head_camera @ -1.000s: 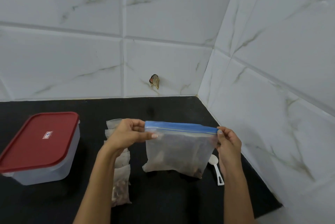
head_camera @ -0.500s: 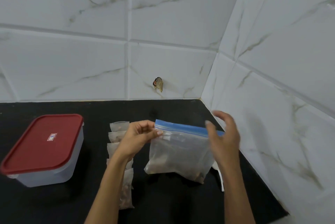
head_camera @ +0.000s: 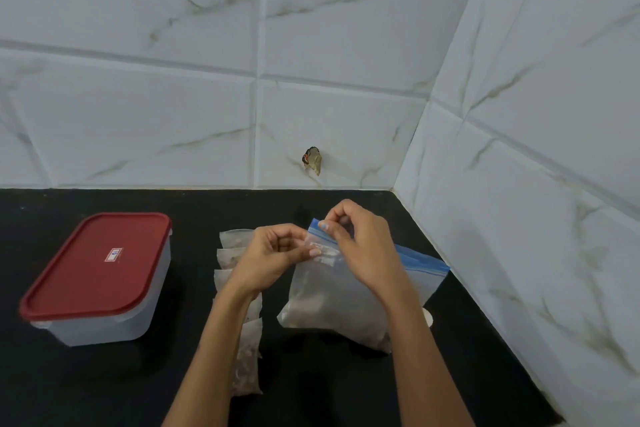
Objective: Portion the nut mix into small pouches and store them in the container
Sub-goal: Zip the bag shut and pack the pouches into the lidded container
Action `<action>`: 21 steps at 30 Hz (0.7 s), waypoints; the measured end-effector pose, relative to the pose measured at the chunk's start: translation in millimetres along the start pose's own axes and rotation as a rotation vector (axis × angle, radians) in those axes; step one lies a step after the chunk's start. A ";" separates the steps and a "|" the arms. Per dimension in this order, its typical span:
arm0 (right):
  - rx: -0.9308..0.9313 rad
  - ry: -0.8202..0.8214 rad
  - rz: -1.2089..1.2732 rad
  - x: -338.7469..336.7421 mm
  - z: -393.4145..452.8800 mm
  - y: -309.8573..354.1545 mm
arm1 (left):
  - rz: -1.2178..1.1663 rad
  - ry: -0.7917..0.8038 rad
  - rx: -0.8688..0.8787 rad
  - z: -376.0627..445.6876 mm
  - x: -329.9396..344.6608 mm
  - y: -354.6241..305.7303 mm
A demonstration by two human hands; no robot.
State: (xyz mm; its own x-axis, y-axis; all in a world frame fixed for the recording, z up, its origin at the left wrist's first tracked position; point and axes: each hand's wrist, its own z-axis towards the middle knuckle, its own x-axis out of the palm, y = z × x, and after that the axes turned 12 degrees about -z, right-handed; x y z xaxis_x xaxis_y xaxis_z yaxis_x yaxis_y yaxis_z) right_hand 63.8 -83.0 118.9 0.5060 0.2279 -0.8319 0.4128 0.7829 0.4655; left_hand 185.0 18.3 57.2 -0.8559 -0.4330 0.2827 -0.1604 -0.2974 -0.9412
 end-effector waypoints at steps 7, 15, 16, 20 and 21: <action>0.047 0.121 0.055 -9.8 7.7 -6.5 | -0.033 -0.067 0.025 2.9 1.1 4.4; 0.057 0.273 0.048 -10.7 13.2 -10.4 | -0.019 -0.076 0.026 4.3 -0.7 8.4; 0.062 0.267 0.055 -10.7 13.4 -9.3 | -0.014 -0.079 0.029 4.3 0.0 8.5; 0.052 0.252 0.073 -12.2 12.2 -9.3 | -0.025 -0.067 0.032 4.7 1.0 7.8; 0.044 0.248 0.074 -11.9 11.9 -9.4 | -0.023 -0.062 0.033 4.6 1.7 7.2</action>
State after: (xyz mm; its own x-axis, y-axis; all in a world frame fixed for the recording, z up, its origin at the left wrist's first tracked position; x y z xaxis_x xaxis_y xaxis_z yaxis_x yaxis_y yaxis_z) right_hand 62.9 -100.0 128.0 0.3374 0.4229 -0.8410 0.4171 0.7337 0.5363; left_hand 184.7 11.5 51.8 -0.8198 -0.4777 0.3157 -0.1623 -0.3348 -0.9282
